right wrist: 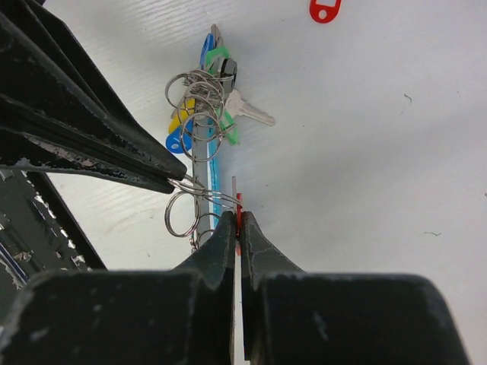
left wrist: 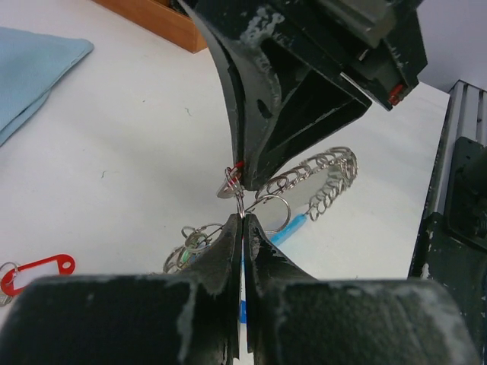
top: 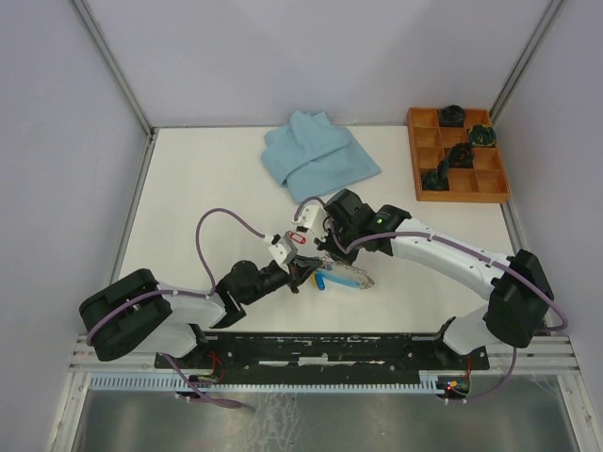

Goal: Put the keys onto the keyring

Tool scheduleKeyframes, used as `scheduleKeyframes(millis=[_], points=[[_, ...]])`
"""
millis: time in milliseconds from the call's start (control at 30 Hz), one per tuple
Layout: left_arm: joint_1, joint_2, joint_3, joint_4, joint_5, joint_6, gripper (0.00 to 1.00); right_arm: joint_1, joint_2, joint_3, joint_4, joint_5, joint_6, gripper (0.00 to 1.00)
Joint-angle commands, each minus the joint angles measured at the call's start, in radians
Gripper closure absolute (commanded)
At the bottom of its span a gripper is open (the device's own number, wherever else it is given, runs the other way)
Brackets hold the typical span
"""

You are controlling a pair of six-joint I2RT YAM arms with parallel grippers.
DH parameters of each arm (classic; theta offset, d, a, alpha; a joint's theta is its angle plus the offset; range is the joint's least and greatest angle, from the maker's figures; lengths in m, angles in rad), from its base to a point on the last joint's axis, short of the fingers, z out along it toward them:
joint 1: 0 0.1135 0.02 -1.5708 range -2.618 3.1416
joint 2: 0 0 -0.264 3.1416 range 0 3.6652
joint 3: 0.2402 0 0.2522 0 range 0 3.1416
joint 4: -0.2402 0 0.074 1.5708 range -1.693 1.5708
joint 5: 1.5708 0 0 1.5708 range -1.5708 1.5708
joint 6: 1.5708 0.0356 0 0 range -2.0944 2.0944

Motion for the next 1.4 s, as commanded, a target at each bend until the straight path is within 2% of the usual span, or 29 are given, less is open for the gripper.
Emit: scheduleKeyframes(millis=[0, 400, 667, 900, 1000, 1100, 1267, 1367], points=[[-0.027, -0.025, -0.019, 0.082, 0.064, 0.132, 0.97, -0.026, 0.02, 0.001, -0.013, 0.025, -0.034, 0.99], [-0.134, 0.014, 0.007, 0.074, -0.003, 0.436, 0.97, -0.025, 0.073, 0.042, -0.035, -0.133, -0.075, 1.0], [-0.15, 0.011, -0.063, 0.202, -0.092, 0.452, 0.97, -0.036, 0.018, -0.011, -0.026, -0.049, -0.075, 0.99], [-0.15, 0.0, -0.084, 0.209, -0.086, 0.459, 0.97, -0.05, -0.054, -0.063, 0.006, -0.051, -0.067, 0.99], [-0.15, -0.003, -0.087, 0.207, -0.082, 0.458, 0.97, -0.051, -0.114, -0.118, 0.076, -0.073, -0.086, 0.92], [-0.15, -0.01, -0.083, 0.195, -0.081, 0.458, 0.97, -0.053, -0.194, -0.207, 0.185, -0.093, -0.106, 0.78], [-0.148, -0.041, -0.082, 0.143, -0.068, 0.47, 0.97, -0.066, -0.339, -0.355, 0.36, -0.103, -0.153, 0.7], [-0.145, -0.067, -0.082, 0.095, -0.04, 0.485, 0.97, -0.075, -0.404, -0.424, 0.454, -0.173, -0.189, 0.67]])
